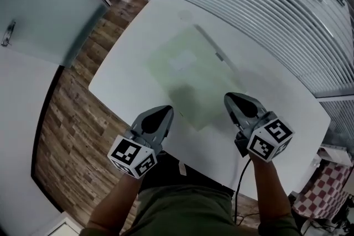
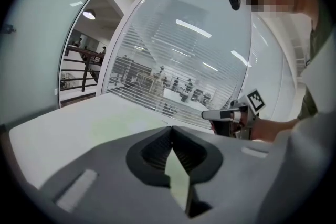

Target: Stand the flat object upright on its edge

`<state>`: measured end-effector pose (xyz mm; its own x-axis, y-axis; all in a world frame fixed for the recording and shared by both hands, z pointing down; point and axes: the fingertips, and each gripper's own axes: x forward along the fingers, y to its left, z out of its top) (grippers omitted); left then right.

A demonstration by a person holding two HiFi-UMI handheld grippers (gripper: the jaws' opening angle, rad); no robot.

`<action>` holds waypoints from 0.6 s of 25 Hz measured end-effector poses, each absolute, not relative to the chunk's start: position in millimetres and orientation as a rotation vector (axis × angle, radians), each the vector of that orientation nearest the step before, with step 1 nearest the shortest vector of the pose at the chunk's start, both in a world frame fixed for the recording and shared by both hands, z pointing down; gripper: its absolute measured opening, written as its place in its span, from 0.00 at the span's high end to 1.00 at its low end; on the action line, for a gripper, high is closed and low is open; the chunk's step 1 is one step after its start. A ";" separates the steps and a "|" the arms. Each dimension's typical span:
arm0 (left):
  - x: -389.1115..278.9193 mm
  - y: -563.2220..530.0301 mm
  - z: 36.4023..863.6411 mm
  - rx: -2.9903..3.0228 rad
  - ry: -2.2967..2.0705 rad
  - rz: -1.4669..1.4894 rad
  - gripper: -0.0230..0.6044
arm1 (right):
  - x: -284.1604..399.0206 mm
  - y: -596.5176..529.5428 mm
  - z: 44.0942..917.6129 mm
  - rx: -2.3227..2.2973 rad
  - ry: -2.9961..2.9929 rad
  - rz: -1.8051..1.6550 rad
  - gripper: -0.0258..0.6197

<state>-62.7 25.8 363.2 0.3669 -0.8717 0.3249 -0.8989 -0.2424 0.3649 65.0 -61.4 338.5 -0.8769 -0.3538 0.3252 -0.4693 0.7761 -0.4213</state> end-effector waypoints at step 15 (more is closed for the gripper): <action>-99.9 7.1 417.5 1.999 -1.482 0.006 0.96 | 40.8 -110.6 382.2 0.645 -2.612 0.648 0.94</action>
